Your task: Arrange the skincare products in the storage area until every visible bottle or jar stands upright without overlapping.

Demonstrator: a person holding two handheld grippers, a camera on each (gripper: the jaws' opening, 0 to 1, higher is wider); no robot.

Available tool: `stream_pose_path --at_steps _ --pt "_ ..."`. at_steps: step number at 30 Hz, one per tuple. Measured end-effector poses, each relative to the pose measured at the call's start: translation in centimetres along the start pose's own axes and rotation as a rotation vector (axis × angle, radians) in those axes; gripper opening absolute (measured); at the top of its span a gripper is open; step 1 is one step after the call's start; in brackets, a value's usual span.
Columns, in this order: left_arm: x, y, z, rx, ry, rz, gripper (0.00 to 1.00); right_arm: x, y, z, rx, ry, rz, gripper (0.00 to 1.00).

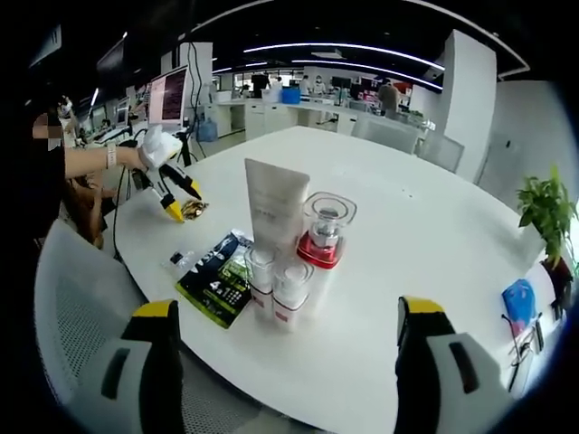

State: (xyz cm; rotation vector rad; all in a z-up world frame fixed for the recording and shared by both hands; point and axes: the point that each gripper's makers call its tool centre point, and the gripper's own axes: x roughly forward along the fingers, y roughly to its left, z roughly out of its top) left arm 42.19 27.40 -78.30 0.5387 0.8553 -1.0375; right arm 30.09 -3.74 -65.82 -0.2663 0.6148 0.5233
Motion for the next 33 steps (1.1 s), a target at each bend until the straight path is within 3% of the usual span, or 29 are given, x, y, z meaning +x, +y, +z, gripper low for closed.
stream_pose_path --at_steps 8,12,33 --pt "0.0 0.1 0.0 0.0 0.002 -0.001 0.44 0.1 -0.2 -0.1 0.001 0.006 -0.003 1.0" --pt "0.0 0.3 0.1 -0.015 0.001 0.01 0.37 0.2 0.1 0.0 -0.006 0.004 0.005 1.0" --pt "1.0 -1.8 1.5 0.036 0.027 -0.027 0.37 0.3 0.4 -0.3 0.0 0.004 0.014 1.0"
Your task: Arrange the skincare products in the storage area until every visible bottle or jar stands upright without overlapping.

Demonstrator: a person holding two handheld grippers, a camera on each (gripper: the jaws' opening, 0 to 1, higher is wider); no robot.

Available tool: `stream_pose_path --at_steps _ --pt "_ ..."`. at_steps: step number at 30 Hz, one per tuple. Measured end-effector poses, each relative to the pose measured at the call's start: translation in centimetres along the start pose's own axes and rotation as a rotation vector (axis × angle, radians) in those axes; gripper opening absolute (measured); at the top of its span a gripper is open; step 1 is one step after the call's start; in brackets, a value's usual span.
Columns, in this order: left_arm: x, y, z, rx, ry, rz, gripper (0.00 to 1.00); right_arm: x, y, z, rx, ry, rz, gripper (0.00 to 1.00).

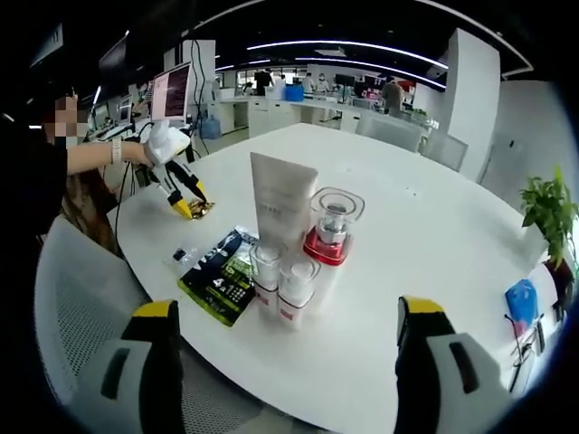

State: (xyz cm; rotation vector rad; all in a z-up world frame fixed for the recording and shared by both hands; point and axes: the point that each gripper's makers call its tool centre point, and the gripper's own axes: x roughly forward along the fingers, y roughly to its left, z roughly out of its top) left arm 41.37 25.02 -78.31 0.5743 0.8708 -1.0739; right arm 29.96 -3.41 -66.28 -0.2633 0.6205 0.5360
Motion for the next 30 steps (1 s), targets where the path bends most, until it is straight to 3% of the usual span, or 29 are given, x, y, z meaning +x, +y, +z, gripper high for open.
stream_pose_path --at_steps 14,20,30 --pt "1.4 -2.5 2.2 0.063 -0.008 -0.042 0.37 0.1 0.3 -0.1 0.003 0.0 0.008 1.0" --pt "2.6 -4.5 4.0 0.141 -0.047 -0.101 0.37 0.1 0.3 -0.1 0.003 0.002 0.007 1.0" --pt "3.6 -5.4 5.5 0.15 -0.042 -0.105 0.37 -0.2 0.1 -0.5 0.005 0.007 -0.002 1.0"
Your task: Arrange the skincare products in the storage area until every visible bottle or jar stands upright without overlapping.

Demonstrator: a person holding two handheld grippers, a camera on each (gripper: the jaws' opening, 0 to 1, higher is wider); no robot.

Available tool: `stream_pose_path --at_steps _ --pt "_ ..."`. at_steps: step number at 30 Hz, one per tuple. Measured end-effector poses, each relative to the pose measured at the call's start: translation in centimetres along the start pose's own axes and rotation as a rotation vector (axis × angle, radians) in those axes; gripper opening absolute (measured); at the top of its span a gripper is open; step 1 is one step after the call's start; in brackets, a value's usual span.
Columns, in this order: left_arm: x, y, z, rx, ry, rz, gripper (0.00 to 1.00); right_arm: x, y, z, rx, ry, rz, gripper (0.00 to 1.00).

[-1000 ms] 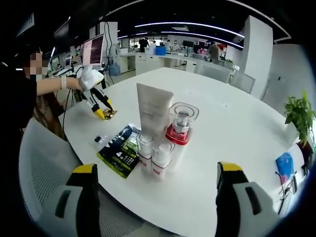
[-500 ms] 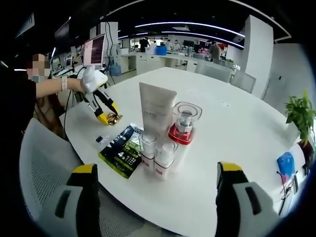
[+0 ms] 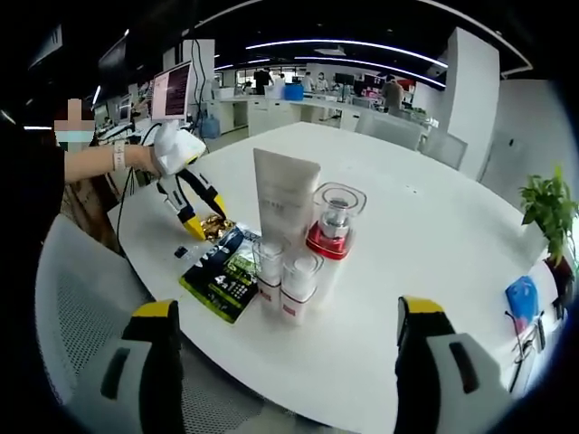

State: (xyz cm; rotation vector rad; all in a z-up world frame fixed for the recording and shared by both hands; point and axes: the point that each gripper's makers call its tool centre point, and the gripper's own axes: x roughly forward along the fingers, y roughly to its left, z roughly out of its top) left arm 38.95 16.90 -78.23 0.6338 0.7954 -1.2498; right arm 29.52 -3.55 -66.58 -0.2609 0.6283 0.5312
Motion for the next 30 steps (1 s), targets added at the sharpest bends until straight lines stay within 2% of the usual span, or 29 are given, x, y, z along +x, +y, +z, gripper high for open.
stream_pose_path --at_steps 12,17,19,20,30 --pt "0.01 0.02 0.04 -0.008 0.019 0.007 0.37 0.07 0.3 0.04 0.004 -0.005 0.008 1.0" --pt "0.12 -0.53 0.24 -0.018 0.023 -0.01 0.43 0.18 0.38 0.01 0.007 -0.004 0.013 1.0" --pt "0.2 -0.28 0.21 0.014 0.035 0.011 0.4 0.31 0.54 -0.06 -0.003 0.002 0.019 1.0" --pt "0.23 -0.48 0.34 0.011 0.028 -0.003 0.4 0.34 0.58 -0.04 -0.005 0.001 0.022 1.0" --pt "0.37 -0.27 0.59 -0.01 0.024 0.007 0.37 0.45 0.51 0.19 -0.01 -0.002 0.025 1.0"
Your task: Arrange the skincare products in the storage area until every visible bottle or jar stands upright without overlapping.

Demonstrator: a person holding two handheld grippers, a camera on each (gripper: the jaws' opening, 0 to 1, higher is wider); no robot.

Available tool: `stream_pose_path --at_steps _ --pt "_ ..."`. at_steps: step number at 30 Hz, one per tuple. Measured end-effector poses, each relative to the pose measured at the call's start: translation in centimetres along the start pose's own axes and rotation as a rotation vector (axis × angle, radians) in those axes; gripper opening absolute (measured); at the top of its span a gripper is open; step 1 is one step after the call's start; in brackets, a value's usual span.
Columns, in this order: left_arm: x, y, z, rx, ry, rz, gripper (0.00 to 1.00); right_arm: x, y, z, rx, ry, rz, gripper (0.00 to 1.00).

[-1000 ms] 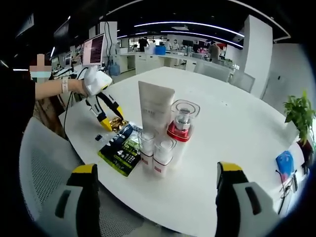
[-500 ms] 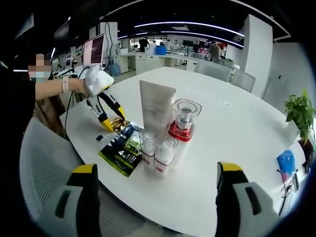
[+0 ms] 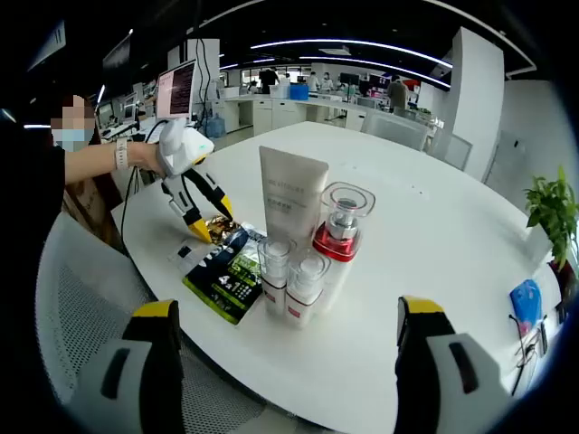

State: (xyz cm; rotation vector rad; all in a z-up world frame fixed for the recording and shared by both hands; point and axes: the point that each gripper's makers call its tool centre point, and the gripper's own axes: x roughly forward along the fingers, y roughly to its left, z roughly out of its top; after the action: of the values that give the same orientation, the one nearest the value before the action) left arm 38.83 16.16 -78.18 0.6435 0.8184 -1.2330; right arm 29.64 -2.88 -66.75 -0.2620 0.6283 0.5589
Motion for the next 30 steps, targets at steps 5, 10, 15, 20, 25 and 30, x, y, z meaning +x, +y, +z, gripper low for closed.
stream_pose_path --at_steps 5,10,15,20,25,30 --pt "0.1 -0.03 0.21 -0.006 -0.008 0.005 0.37 0.02 0.07 -0.04 -0.002 0.003 0.0 1.0" --pt "0.13 -0.09 0.26 -0.001 -0.01 0.0 0.39 -0.17 0.03 0.05 0.005 -0.006 -0.003 1.0" --pt "0.24 -0.1 0.38 0.007 -0.001 -0.003 0.4 -0.12 -0.07 -0.22 0.001 0.002 -0.004 1.0" --pt "0.29 -0.36 0.48 0.003 0.006 -0.025 0.44 -0.18 -0.02 -0.16 0.004 -0.002 -0.004 1.0" --pt "0.29 -0.13 0.54 -0.011 0.024 -0.041 0.42 -0.17 -0.11 -0.26 0.011 -0.001 -0.007 1.0" --pt "0.09 -0.44 0.42 -0.037 0.044 -0.064 0.49 -0.39 -0.25 -0.06 0.015 -0.01 -0.012 1.0"
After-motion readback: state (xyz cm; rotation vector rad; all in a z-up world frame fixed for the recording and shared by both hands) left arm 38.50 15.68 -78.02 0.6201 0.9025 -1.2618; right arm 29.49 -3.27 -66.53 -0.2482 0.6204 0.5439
